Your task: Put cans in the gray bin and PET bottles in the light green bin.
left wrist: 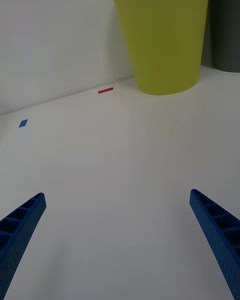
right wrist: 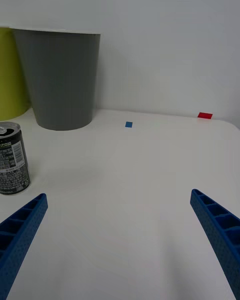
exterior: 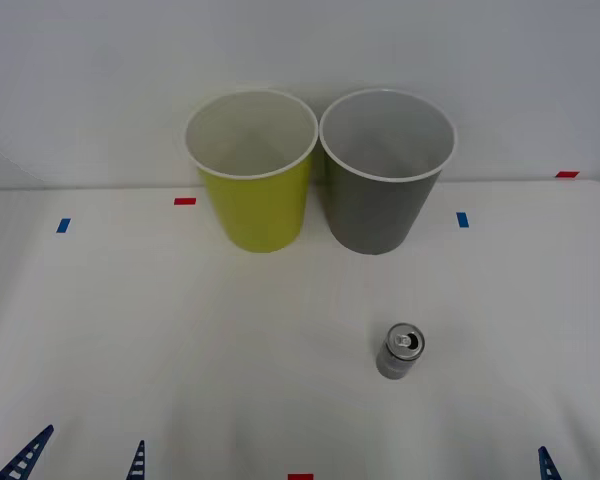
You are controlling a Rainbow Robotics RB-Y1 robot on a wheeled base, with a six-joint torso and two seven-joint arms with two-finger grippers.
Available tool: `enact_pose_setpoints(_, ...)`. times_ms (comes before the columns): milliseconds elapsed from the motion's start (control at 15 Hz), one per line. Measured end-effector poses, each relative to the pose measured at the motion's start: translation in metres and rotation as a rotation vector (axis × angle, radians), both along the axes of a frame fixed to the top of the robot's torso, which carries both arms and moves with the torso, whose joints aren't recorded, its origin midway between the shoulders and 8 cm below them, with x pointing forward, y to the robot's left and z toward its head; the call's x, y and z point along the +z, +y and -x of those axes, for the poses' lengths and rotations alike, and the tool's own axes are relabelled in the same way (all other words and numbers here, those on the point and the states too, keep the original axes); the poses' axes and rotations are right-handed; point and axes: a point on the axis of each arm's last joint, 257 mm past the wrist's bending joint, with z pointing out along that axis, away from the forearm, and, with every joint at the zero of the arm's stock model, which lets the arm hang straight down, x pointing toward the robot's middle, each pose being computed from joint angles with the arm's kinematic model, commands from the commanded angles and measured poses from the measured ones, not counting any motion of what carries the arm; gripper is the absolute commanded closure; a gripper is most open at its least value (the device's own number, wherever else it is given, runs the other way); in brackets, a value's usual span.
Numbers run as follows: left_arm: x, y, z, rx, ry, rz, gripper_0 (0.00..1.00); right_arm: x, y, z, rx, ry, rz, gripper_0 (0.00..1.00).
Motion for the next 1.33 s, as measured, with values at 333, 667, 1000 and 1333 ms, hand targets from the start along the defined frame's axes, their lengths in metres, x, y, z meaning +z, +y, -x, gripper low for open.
enact_pose_setpoints(333, 0.0, 0.0, 0.0, 0.0, 0.0, 0.0, 0.0, 0.0, 0.0, 0.0, 0.0, 0.0, 0.0, 0.0)
enact_pose_setpoints(667, 0.0, 0.0, 0.0, 0.0, 0.0, 0.0, 0.0, 0.0, 0.0, 0.0, 0.0, 0.0, 0.0, 0.0)
enact_pose_setpoints(1000, 0.0, 0.0, 0.0, 0.0, 0.0, 0.0, 0.0, 0.0, 0.0, 0.0, 0.0, 0.0, 0.0, 0.0)
enact_pose_setpoints(1333, 0.0, 0.0, 0.0, 0.0, 0.0, 0.0, 0.0, 0.0, 0.0, 0.0, 0.0, 0.0, 0.0, 0.0)
